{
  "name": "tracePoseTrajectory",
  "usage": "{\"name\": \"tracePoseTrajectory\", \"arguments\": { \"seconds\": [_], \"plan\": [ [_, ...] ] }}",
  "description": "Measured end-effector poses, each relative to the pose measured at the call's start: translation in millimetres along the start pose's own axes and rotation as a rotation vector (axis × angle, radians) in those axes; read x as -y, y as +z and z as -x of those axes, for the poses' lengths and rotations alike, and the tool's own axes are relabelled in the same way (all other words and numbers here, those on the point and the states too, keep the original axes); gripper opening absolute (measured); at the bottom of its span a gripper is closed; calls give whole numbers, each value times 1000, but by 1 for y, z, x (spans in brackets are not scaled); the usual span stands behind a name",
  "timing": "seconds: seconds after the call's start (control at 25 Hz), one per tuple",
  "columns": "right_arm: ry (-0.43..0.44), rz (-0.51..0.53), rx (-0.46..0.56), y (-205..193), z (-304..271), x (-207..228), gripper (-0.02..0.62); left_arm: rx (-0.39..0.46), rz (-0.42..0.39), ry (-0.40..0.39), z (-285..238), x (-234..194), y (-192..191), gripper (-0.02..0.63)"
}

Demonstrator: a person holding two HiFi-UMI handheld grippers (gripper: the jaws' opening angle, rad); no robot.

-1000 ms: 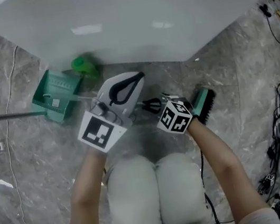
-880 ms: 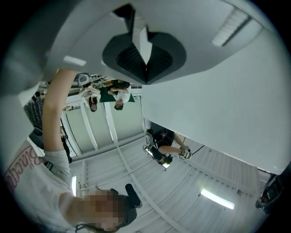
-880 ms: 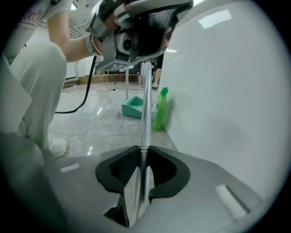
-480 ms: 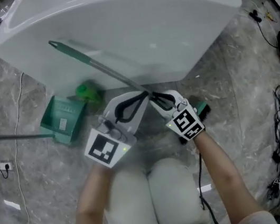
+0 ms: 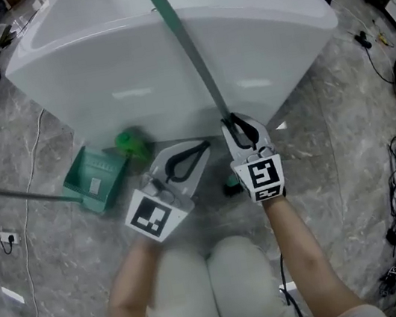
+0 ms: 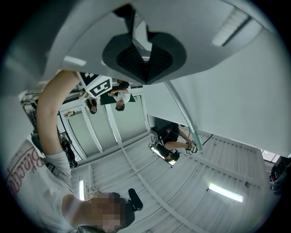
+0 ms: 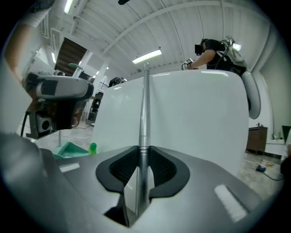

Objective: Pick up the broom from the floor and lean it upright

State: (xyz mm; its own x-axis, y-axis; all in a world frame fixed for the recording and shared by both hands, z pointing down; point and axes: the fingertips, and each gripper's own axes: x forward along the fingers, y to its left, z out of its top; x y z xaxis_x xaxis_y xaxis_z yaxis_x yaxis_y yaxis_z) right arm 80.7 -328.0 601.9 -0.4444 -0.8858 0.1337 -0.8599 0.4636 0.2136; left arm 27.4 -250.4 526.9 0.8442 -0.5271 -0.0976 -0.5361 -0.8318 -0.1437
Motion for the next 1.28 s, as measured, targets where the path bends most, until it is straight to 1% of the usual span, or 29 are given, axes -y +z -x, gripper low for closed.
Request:
{"name": "tracePoseTrajectory", "arguments": {
  "seconds": [0.08,0.2,0.36,0.48,0.64,0.72,0.8,0.88,0.96,1.04,1.2,1.28],
  "plan": [
    [-76,8,-5,3,-6,5,86,-20,-9,9,-1,-2,-5,0],
    [-165,16,-15,6,-16,9,86,-49,-28,21,-6,-10,-11,0],
    [-262,11,-26,9,-23,15,86,-48,-45,52,-15,-28,-11,0],
    [-294,13,-34,9,-24,16,86,-38,-43,77,-16,-36,-10,0],
    [-329,60,-39,10,-25,15,84,-37,-25,106,-12,-44,-16,0],
    [-346,70,-37,10,-26,14,73,-41,-22,118,-10,-47,-20,0],
    [-350,70,-30,11,-27,14,72,-48,-20,124,-9,-49,-25,0],
    [-328,82,-15,15,-28,11,83,-51,-16,128,-7,-50,-27,0],
    [-296,109,0,22,-31,7,134,-50,-12,134,-7,-53,-29,0],
    [-268,129,10,27,-32,4,165,-52,-10,139,-7,-55,-30,0],
    [-212,128,26,31,-29,0,213,-57,-10,141,-8,-57,-30,0],
    [-184,117,24,34,-26,-3,213,-55,-1,151,-9,-60,-28,0]
  ]
}}
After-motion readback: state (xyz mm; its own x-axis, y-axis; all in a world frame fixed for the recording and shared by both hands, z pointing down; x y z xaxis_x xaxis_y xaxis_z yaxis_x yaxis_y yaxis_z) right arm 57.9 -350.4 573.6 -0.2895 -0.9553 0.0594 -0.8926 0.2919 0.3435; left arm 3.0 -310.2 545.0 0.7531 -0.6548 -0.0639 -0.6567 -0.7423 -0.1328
